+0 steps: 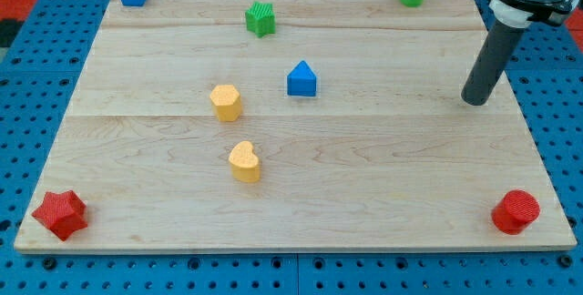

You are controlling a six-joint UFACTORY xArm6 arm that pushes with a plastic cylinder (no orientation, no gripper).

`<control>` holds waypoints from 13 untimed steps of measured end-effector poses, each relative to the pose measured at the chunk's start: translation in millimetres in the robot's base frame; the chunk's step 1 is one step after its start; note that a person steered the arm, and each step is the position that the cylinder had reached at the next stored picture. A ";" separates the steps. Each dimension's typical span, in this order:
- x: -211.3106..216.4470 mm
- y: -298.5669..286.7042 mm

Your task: Push your arm closer to the yellow hexagon

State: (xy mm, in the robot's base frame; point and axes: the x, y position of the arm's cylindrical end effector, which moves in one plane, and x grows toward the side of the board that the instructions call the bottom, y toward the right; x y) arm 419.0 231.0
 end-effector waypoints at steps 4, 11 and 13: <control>-84.9 -12.3; -119.6 -148.8; -108.5 -174.1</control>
State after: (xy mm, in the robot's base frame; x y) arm 310.5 56.9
